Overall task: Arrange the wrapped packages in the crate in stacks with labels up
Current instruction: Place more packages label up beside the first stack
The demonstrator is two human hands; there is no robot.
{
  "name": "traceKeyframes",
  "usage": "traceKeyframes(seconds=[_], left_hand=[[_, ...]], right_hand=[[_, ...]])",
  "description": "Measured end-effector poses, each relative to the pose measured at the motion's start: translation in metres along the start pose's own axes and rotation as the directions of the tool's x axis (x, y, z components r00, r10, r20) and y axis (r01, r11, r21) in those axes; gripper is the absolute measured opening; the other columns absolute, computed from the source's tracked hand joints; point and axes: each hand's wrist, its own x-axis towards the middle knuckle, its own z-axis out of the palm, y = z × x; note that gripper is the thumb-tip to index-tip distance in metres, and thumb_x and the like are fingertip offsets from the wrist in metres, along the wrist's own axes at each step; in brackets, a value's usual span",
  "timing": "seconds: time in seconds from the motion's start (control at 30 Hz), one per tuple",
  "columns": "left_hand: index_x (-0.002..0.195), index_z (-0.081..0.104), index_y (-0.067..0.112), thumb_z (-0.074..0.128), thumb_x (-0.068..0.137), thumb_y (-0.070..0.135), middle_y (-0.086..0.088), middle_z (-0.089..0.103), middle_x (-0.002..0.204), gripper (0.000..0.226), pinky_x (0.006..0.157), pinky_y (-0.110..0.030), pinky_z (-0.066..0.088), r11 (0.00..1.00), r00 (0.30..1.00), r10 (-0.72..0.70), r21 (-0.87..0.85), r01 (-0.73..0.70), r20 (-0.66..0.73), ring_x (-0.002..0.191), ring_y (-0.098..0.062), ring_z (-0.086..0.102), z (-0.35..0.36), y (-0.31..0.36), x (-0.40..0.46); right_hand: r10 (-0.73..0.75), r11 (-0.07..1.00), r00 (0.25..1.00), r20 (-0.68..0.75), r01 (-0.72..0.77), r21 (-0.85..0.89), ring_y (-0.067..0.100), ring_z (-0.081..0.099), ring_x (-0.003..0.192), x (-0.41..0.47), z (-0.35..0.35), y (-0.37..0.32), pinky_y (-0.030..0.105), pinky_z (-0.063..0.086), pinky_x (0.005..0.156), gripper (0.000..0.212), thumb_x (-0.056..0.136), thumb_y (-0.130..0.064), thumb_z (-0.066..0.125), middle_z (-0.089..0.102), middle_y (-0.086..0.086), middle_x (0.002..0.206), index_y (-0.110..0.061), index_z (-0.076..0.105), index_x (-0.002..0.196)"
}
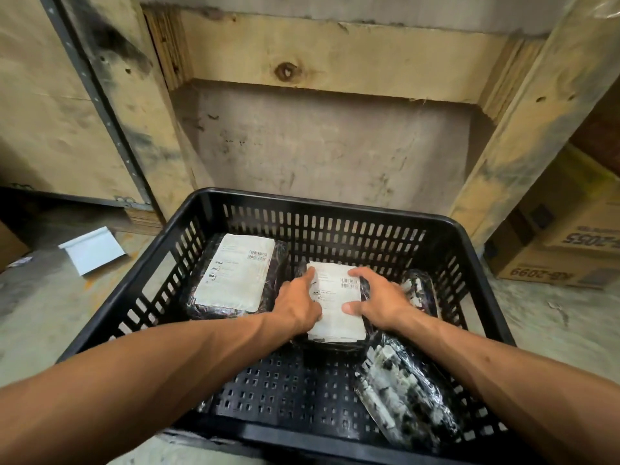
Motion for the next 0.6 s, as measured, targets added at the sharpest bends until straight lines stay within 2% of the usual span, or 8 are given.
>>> traceKeyframes(seconds=[0.2, 0.23, 0.27, 0.33, 0.37, 0.43, 0.53, 0.6], left_hand=[[0.159, 0.028, 0.020, 0.067, 0.087, -0.004, -0.013, 0.049, 0.151, 0.085, 0.114, -0.039, 0.041, 0.994, 0.991, -0.112, 0.021, 0.111, 0.073, 0.132, -0.030, 0.054, 0.021, -0.015, 0.022], [0.160, 0.027, 0.021, 0.063, 0.089, -0.005, -0.014, 0.047, 0.150, 0.084, 0.114, -0.040, 0.042, 0.992, 0.989, -0.126, 0.023, 0.124, 0.082, 0.130, -0.031, 0.055, 0.024, -0.018, 0.024], [0.160, 0.027, 0.021, 0.060, 0.089, -0.006, -0.014, 0.047, 0.149, 0.082, 0.113, -0.040, 0.043, 0.991, 0.987, -0.136, 0.022, 0.134, 0.088, 0.128, -0.032, 0.057, 0.027, -0.022, 0.026], [0.160, 0.025, 0.022, 0.056, 0.090, -0.004, -0.014, 0.044, 0.152, 0.081, 0.114, -0.040, 0.042, 0.990, 0.985, -0.142, 0.039, 0.138, 0.102, 0.129, -0.031, 0.055, 0.030, -0.024, 0.030], [0.161, 0.021, 0.023, 0.055, 0.090, -0.002, -0.016, 0.038, 0.157, 0.082, 0.117, -0.040, 0.037, 0.988, 0.982, -0.144, 0.069, 0.136, 0.120, 0.136, -0.032, 0.048, 0.031, -0.024, 0.030], [0.162, 0.009, 0.027, 0.054, 0.091, 0.007, -0.021, 0.018, 0.165, 0.086, 0.123, -0.037, 0.025, 0.976, 0.975, -0.153, 0.182, 0.123, 0.160, 0.148, -0.035, 0.031, 0.034, -0.021, 0.028], [0.162, -0.008, 0.025, 0.052, 0.093, 0.016, -0.028, -0.009, 0.165, 0.091, 0.117, -0.040, 0.036, 0.925, 0.966, -0.157, 0.372, 0.071, 0.205, 0.142, -0.042, 0.038, 0.038, -0.016, 0.021], [0.159, -0.018, 0.019, 0.047, 0.097, 0.018, -0.029, -0.031, 0.159, 0.090, 0.110, -0.044, 0.044, 0.880, 0.962, -0.138, 0.475, 0.009, 0.237, 0.136, -0.043, 0.046, 0.040, -0.017, 0.015]], right_hand=[[0.110, 0.979, 0.975, 0.194, -0.073, -0.190, 0.030, 0.051, 0.134, 0.024, 0.003, -0.001, 0.037, 0.044, 0.108, 0.092, 0.081, -0.012, 0.084, 0.045, 0.008, 0.156, -0.026, 0.034, 0.157], [0.121, 0.972, 0.968, 0.221, -0.070, -0.225, 0.029, 0.056, 0.130, 0.027, 0.005, -0.002, 0.034, 0.048, 0.103, 0.093, 0.081, -0.009, 0.083, 0.044, 0.010, 0.157, -0.024, 0.033, 0.158], [0.123, 0.967, 0.962, 0.245, -0.061, -0.246, 0.025, 0.064, 0.115, 0.030, 0.008, -0.001, 0.028, 0.056, 0.090, 0.092, 0.082, -0.006, 0.082, 0.043, 0.011, 0.157, -0.023, 0.032, 0.158], [0.124, 0.966, 0.955, 0.270, -0.053, -0.254, 0.014, 0.066, 0.075, 0.039, 0.007, 0.004, 0.016, 0.052, 0.052, 0.088, 0.085, 0.002, 0.076, 0.046, 0.017, 0.152, -0.023, 0.034, 0.158], [0.125, 0.968, 0.953, 0.275, -0.057, -0.244, 0.011, 0.062, 0.065, 0.043, 0.005, 0.007, 0.014, 0.047, 0.044, 0.086, 0.086, 0.005, 0.075, 0.050, 0.020, 0.147, -0.024, 0.036, 0.157], [0.117, 0.971, 0.959, 0.258, -0.056, -0.233, 0.009, 0.060, 0.062, 0.045, 0.003, 0.013, 0.013, 0.044, 0.041, 0.085, 0.086, 0.004, 0.075, 0.054, 0.020, 0.142, -0.029, 0.039, 0.154], [0.099, 0.955, 0.968, 0.229, -0.027, -0.296, 0.007, 0.061, 0.069, 0.045, 0.005, 0.015, 0.013, 0.043, 0.043, 0.085, 0.084, -0.002, 0.079, 0.055, 0.014, 0.141, -0.035, 0.042, 0.152], [0.070, 0.923, 0.971, 0.229, 0.024, -0.383, 0.009, 0.064, 0.081, 0.043, 0.006, 0.012, 0.017, 0.049, 0.055, 0.084, 0.084, -0.011, 0.081, 0.054, 0.008, 0.138, -0.037, 0.041, 0.154]])
